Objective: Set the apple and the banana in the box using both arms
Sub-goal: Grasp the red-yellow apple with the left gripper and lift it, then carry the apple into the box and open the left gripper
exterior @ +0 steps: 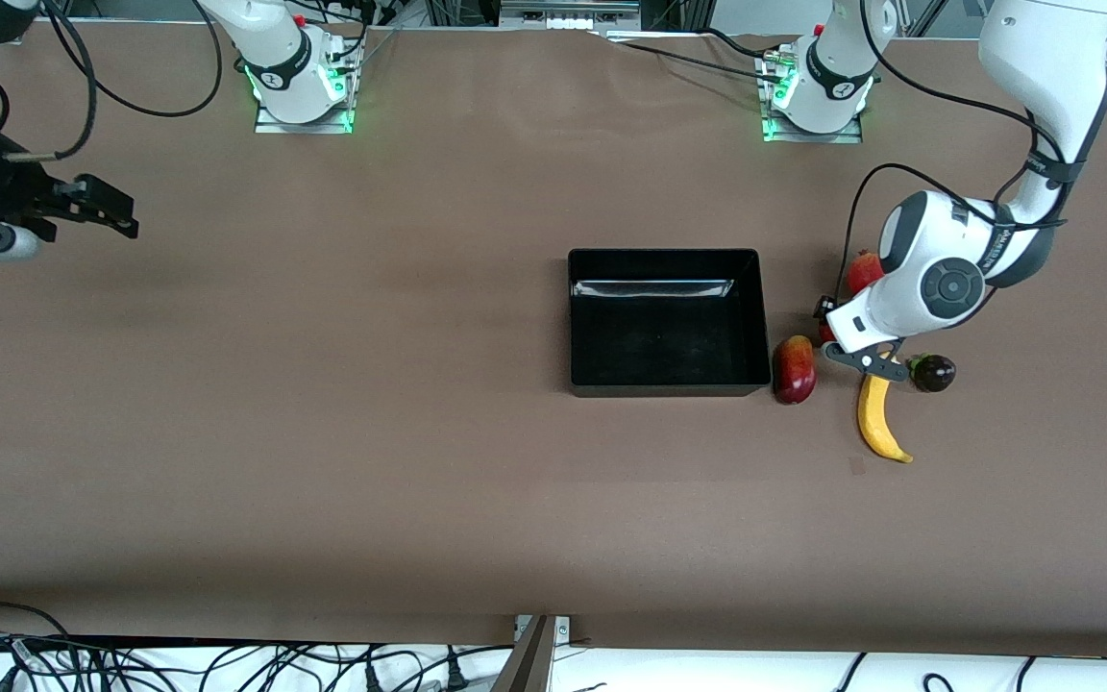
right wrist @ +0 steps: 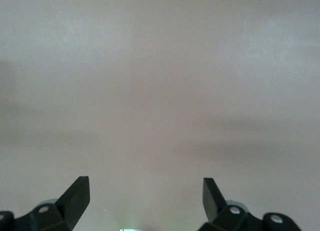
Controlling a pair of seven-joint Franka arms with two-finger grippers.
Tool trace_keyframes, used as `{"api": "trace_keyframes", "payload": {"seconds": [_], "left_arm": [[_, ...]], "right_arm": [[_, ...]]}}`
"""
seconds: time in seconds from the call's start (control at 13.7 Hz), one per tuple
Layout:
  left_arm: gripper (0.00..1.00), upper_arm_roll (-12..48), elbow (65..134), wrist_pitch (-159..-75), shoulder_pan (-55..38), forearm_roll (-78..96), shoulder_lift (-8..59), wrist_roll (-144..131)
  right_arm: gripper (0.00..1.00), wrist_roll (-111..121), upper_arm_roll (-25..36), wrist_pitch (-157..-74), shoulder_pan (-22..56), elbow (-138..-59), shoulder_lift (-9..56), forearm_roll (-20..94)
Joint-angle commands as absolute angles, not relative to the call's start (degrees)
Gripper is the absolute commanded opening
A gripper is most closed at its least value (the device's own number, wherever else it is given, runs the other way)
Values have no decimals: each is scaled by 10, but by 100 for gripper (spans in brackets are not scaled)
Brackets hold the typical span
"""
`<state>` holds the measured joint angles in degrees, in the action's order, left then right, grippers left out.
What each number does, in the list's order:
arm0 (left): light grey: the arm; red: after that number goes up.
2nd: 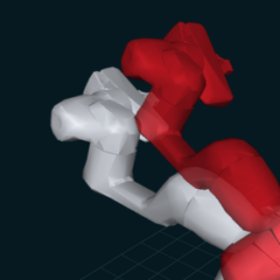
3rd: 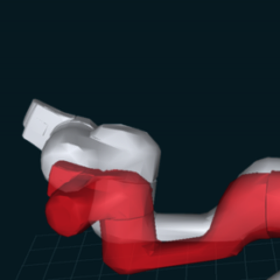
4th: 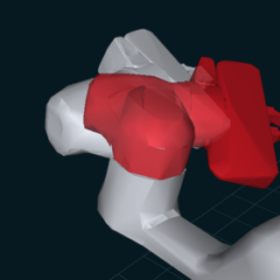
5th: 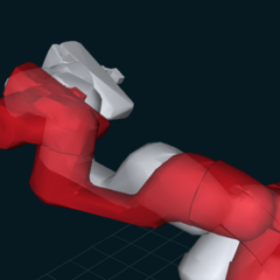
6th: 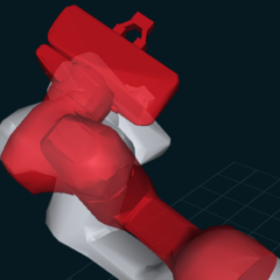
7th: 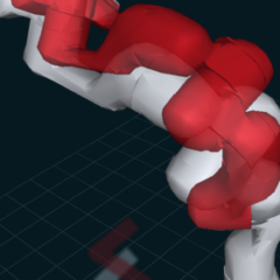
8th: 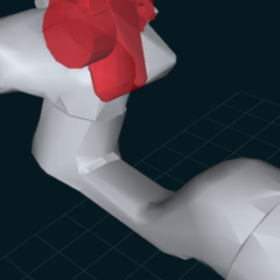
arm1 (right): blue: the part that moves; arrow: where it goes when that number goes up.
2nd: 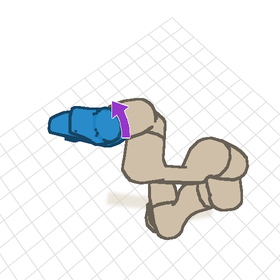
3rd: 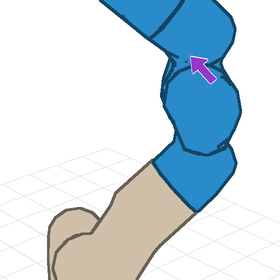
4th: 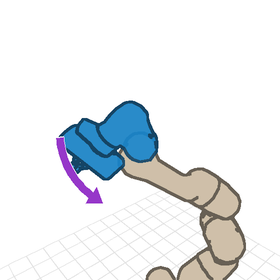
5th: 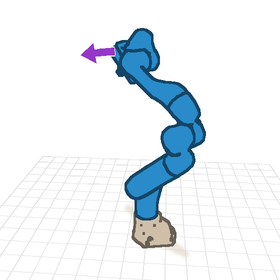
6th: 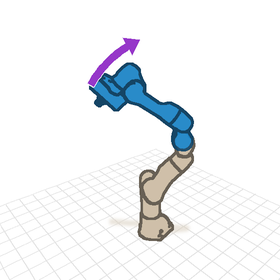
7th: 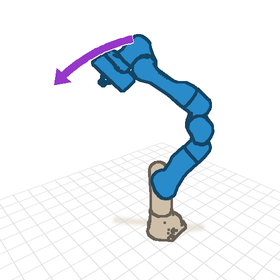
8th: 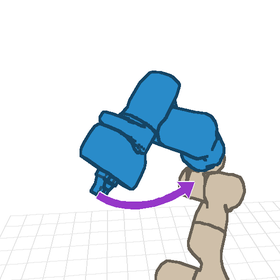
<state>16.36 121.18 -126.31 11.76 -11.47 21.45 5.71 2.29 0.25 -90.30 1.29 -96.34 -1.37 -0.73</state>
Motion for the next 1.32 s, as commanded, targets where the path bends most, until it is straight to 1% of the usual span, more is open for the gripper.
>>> {"api": "trace_keyframes", "payload": {"seconds": [0.0, 0.07, 0.15, 0.29, 0.44, 0.59, 0.66, 0.81, 0.95, 1.1, 1.25], "left_arm": [[0, 203, 1132, -1144, 117, -90, 184, 57], [0, 219, 1095, -1100, 115, -74, 185, 53], [0, 239, 1070, -1076, 114, -54, 187, 47], [0, 291, 1041, -1066, 102, -39, 199, -23], [0, 314, 1025, -1071, 43, -38, 213, -133], [0, 314, 971, -1079, -35, -36, 263, -224], [0, 313, 953, -1102, -72, -38, 292, -268], [0, 308, 945, -1168, -129, -50, 339, -329], [0, 306, 934, -1202, -141, -80, 376, -330], [0, 302, 902, -1201, -141, -104, 398, -326], [0, 299, 897, -1202, -141, -105, 409, -323]], "right_arm": [[100, 16, 15, -887, 18, -962, -18, -8], [100, 16, 15, -885, 18, -962, -18, -7], [100, 16, 15, -882, 18, -962, -18, -7], [100, 16, 17, -884, 17, -962, -17, -7], [100, 16, 16, -886, 18, -962, -17, -7], [100, 17, 15, -882, 18, -962, -17, -7], [100, 17, 14, -883, 18, -962, -17, -7], [100, 17, 15, -883, 18, -962, -17, -7], [100, 17, 17, -884, 18, -961, -15, -7], [100, 17, 16, -887, 18, -962, -15, -6], [100, 17, 16, -890, 18, -962, -14, -6]]}}
